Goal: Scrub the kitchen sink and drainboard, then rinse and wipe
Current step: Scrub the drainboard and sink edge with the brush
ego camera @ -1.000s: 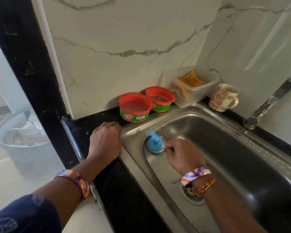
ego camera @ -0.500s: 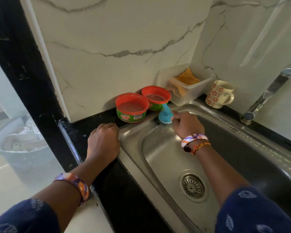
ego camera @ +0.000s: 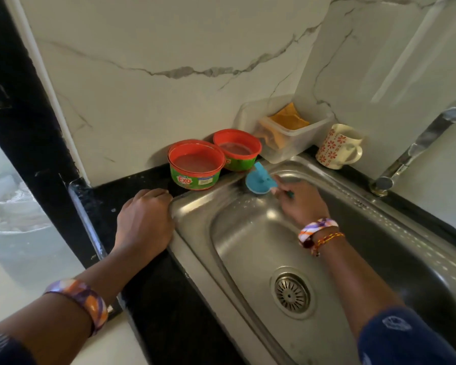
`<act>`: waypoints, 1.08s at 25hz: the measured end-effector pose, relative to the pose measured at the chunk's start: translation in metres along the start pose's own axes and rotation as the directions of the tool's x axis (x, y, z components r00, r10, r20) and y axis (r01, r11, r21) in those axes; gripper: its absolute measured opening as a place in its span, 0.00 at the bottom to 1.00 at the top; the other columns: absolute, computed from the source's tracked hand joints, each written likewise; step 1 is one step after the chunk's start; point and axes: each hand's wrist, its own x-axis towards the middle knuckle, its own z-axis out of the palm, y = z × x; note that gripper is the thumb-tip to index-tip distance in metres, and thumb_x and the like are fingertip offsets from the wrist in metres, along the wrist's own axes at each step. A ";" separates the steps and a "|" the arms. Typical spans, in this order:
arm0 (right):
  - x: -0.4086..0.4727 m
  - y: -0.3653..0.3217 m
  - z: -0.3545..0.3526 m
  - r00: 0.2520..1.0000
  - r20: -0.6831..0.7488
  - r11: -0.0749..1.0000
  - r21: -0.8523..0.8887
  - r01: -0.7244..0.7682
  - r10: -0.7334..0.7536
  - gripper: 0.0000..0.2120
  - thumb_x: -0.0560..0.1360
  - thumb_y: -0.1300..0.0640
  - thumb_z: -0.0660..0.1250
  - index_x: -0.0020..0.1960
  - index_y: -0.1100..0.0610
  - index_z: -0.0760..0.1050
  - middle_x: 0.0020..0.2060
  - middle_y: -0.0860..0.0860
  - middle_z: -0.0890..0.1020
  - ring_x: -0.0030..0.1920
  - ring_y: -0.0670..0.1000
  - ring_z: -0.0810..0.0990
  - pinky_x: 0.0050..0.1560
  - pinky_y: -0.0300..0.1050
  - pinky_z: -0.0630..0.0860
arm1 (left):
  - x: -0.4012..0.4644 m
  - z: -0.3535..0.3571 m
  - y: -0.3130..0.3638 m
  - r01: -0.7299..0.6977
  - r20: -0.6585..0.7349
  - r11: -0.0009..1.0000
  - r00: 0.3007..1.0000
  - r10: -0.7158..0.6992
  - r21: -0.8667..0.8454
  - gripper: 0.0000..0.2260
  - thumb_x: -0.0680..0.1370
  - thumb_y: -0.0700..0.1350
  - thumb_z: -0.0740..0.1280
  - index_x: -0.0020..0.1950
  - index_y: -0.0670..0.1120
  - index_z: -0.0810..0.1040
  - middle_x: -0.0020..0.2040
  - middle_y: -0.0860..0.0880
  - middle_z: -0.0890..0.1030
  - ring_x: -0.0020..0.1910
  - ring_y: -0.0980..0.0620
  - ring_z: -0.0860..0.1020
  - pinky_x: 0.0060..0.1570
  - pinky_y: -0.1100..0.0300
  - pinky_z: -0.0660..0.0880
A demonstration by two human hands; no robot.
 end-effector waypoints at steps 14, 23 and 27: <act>-0.042 -0.067 0.022 0.997 -0.034 0.986 0.159 -0.056 0.062 0.15 0.79 0.57 0.60 0.63 0.57 0.76 0.55 0.57 0.82 0.53 0.57 0.81 0.52 0.47 0.76 | 0.003 0.000 -0.002 -0.011 0.027 1.000 1.000 0.011 0.015 0.13 0.75 0.40 0.65 0.59 0.44 0.80 0.60 0.47 0.80 0.61 0.45 0.74 0.58 0.51 0.71; -0.009 -0.014 0.006 1.000 -0.016 0.988 0.153 0.025 -0.023 0.15 0.78 0.53 0.62 0.64 0.52 0.75 0.40 0.51 0.84 0.42 0.41 0.82 0.42 0.39 0.73 | 0.003 0.002 -0.003 -0.015 0.005 1.000 1.000 0.014 0.010 0.13 0.74 0.38 0.67 0.57 0.43 0.81 0.58 0.46 0.81 0.58 0.44 0.76 0.54 0.50 0.73; 0.027 0.039 -0.012 0.970 -0.151 0.968 -0.137 -0.209 0.188 0.18 0.80 0.52 0.57 0.69 0.51 0.70 0.62 0.57 0.77 0.62 0.61 0.75 0.58 0.52 0.72 | 0.004 0.004 -0.003 -0.031 0.006 0.999 1.000 0.031 0.038 0.12 0.73 0.38 0.68 0.56 0.43 0.82 0.56 0.46 0.81 0.56 0.44 0.77 0.53 0.50 0.73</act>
